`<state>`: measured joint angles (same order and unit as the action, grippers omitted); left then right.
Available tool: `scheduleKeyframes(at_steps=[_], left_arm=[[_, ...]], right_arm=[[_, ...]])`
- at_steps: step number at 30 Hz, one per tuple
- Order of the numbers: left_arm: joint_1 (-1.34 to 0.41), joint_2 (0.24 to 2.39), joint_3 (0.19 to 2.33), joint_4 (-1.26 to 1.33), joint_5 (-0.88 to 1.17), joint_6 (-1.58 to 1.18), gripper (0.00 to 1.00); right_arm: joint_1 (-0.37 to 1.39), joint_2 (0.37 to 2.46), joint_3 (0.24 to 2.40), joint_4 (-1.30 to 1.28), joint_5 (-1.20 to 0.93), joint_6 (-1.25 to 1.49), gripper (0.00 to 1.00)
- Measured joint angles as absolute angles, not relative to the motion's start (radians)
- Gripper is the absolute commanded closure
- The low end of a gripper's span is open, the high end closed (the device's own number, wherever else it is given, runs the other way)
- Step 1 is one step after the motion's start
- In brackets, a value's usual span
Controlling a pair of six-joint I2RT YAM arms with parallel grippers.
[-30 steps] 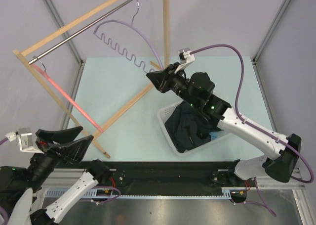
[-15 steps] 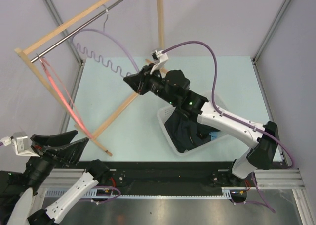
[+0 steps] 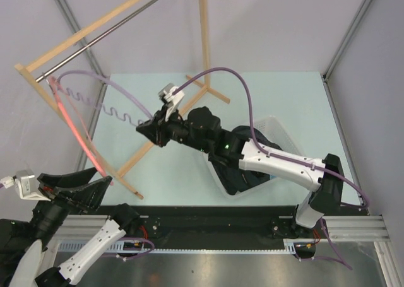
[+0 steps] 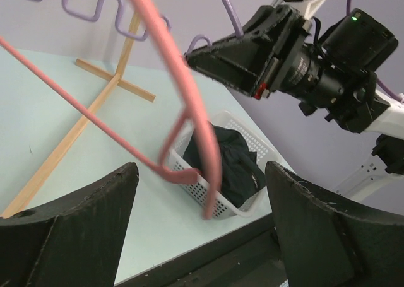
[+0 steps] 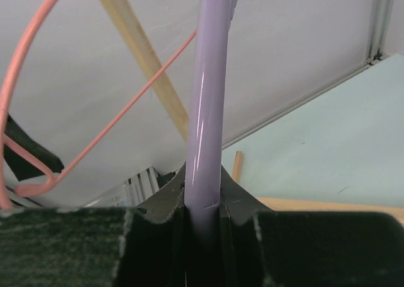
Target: Remove the shorts from the hanger
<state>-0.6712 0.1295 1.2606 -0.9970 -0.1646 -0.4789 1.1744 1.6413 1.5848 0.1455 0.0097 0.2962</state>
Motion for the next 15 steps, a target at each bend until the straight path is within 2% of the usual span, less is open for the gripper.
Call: scheduleKeyframes(at_steps=[4,6,8,11,12,15], left_arm=[[-0.671,0.129,1.261,-0.997,-0.167,-0.479,0.14],[-0.671,0.129,1.261,-0.996,-0.166,-0.479,0.14],[-0.671,0.129,1.261,-0.995,-0.166,-0.479,0.14],[-0.671,0.129,1.261,-0.991,-0.166,-0.479,0.14],[-0.671,0.129,1.261,-0.990,-0.166,-0.479,0.14],[-0.671,0.129,1.261,-0.989,-0.166,-0.479,0.14]], right_arm=[[1.258,1.670,1.613,0.124,0.049,0.218,0.99],[1.302,1.685,1.626,0.122,0.090,0.180,0.93],[1.336,1.697,1.634,0.121,0.128,0.150,0.92],[1.365,1.710,1.645,0.120,0.179,0.119,0.80],[1.369,1.712,1.646,0.120,0.189,0.114,0.68],[1.372,1.713,1.646,0.106,0.231,0.101,0.56]])
